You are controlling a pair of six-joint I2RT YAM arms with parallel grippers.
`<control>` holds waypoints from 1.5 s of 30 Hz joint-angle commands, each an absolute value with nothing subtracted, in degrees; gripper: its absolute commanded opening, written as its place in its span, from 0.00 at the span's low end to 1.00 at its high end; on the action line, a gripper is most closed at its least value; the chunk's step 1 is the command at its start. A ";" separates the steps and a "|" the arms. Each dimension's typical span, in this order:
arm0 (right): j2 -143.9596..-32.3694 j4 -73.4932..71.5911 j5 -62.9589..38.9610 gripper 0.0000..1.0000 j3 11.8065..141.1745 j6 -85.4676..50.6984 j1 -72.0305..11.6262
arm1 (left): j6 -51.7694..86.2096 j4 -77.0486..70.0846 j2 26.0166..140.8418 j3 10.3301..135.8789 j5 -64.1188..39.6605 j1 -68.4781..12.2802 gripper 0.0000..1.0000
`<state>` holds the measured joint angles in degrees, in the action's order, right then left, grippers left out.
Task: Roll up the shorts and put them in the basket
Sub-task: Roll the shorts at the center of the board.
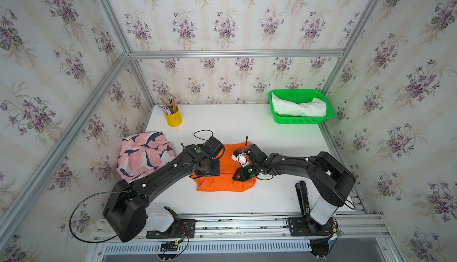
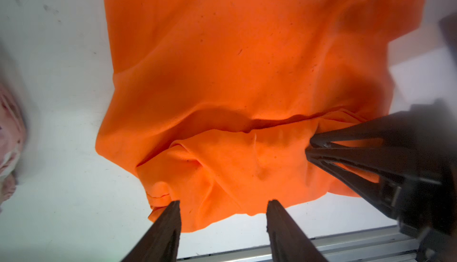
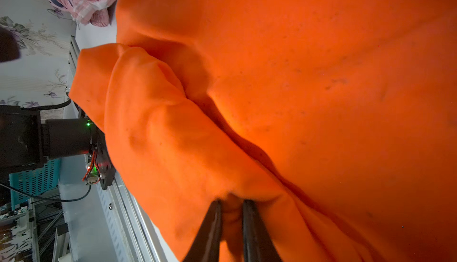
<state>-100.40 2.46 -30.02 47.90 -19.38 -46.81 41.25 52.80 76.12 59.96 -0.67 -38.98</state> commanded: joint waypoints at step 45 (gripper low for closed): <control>-92.83 15.71 -19.75 0.32 50.92 -25.00 -48.78 | 32.86 34.81 100.03 53.99 -9.72 -32.17 0.51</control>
<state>-92.33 9.80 -20.36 49.23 -28.40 -48.75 34.87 40.73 98.70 55.99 -16.32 -32.18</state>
